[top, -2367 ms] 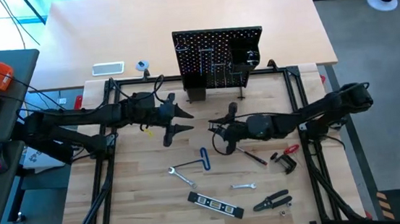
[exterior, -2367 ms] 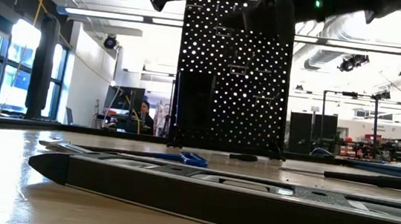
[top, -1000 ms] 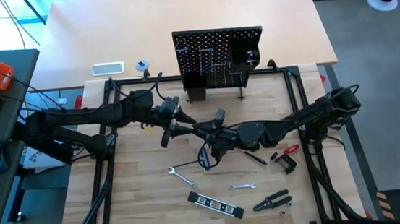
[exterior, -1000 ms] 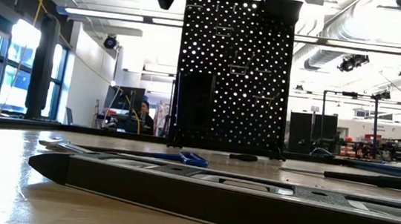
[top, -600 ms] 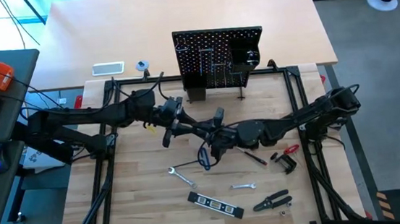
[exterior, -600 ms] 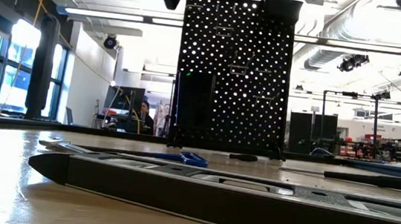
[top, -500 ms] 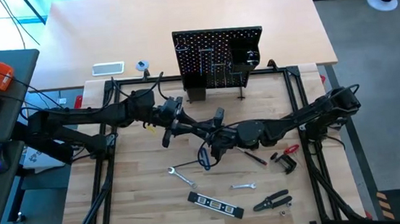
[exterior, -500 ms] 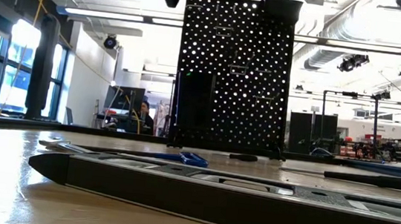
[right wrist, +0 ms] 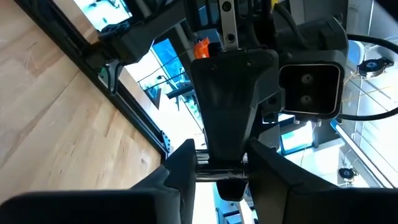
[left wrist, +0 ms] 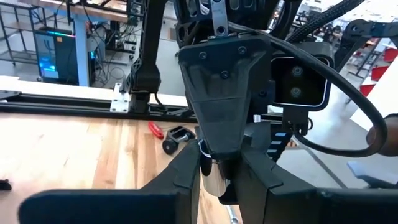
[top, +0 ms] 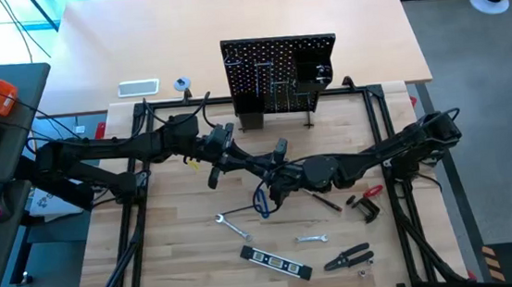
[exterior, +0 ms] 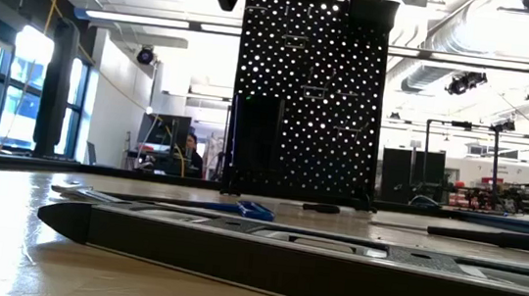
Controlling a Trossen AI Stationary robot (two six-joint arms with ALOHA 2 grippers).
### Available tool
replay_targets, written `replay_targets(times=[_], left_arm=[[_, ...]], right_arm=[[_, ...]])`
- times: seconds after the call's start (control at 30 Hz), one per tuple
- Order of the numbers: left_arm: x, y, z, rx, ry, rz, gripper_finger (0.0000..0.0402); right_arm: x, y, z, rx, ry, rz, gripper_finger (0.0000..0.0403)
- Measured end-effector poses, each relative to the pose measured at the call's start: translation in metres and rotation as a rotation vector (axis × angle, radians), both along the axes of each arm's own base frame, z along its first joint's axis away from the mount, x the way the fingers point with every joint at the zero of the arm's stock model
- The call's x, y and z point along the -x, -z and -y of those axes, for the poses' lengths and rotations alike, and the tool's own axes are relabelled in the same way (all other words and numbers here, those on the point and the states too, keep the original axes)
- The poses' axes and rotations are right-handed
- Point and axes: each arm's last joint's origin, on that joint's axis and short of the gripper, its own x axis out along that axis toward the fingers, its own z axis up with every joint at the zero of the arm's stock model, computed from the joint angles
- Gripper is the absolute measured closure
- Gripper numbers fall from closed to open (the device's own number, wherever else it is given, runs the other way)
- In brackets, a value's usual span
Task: Hang tools onto peg board
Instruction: Put the bolts on the pegboard
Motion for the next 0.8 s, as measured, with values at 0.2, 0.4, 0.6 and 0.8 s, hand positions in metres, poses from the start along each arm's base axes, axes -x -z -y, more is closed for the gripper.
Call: replay_targets(times=[0.2,0.4,0.6,0.8], left_arm=[[0.001,-0.001,-0.010,-0.049,-0.036,0.019,0.0348],[0.005,-0.001,-0.024,-0.065,-0.085,0.013,0.0348],[0.011,-0.003,-0.043,-0.104,-0.168,0.020,0.0348],[0.012,0.005,-0.066,-0.258,-0.390,-0.037,0.0348]], right_arm=[[0.001,-0.001,0.002,-0.025,0.079,0.029,0.0261],[0.006,-0.009,0.006,-0.026,0.173,0.058,0.0238],[0.013,-0.017,0.008,-0.026,0.290,0.069,0.0228],[0.017,-0.016,0.002,-0.001,0.396,0.051,0.0227]])
